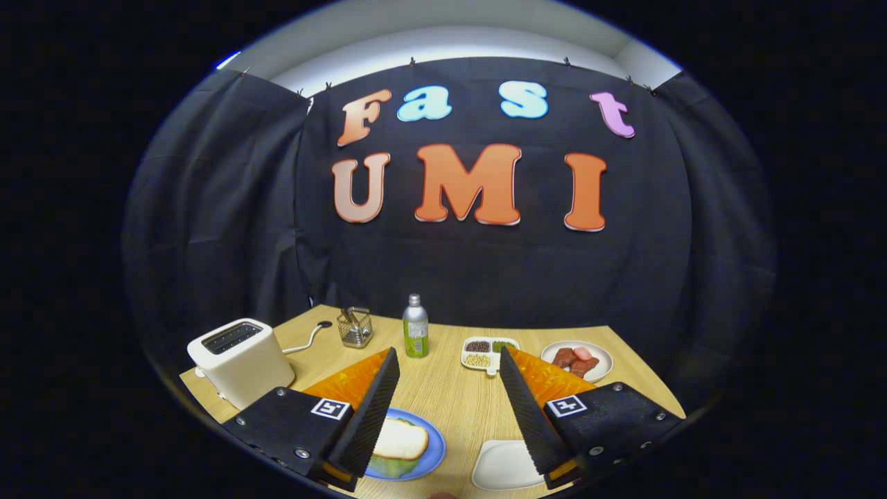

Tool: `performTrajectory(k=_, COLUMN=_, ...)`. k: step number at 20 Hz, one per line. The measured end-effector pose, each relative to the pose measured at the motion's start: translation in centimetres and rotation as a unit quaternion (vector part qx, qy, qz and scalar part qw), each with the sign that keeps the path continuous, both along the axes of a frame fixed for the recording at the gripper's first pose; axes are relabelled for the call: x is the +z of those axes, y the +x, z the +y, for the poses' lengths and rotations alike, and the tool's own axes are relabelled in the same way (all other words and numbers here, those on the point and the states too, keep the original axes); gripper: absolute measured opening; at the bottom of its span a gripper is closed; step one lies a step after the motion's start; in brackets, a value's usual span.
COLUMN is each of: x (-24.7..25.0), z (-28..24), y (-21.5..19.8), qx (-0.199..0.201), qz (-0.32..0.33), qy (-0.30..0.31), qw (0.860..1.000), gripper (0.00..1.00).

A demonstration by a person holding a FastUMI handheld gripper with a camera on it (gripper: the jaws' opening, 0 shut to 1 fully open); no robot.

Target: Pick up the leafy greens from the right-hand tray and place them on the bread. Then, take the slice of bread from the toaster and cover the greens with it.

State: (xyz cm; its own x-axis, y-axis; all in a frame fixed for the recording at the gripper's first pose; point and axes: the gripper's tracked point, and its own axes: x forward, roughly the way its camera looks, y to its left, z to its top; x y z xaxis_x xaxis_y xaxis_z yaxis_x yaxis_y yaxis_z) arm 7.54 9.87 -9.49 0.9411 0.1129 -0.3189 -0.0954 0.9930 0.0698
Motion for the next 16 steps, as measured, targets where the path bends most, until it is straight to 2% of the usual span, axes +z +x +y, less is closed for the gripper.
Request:
performTrajectory(k=3, x=4.1, z=-1.8, y=-1.3, qx=-0.023, qz=-0.066, qy=0.001, qw=0.998, gripper=0.89)
performTrajectory(k=8, x=6.1, z=-4.1, y=-3.3, qx=-0.051, qz=-0.101, qy=0.015, qw=0.994, gripper=0.89)
performTrajectory(k=10, x=6.7, z=-5.7, y=-3.1, qx=-0.077, qz=-0.118, qy=0.025, qw=0.990, gripper=0.90)
performTrajectory(k=12, x=6.7, z=-6.0, y=-3.6, qx=-0.077, qz=-0.122, qy=0.042, qw=0.989, gripper=0.89)
performTrajectory(k=16, x=8.3, z=-6.9, y=-3.8, qx=-0.076, qz=-0.147, qy=0.032, qw=0.986, gripper=0.89)
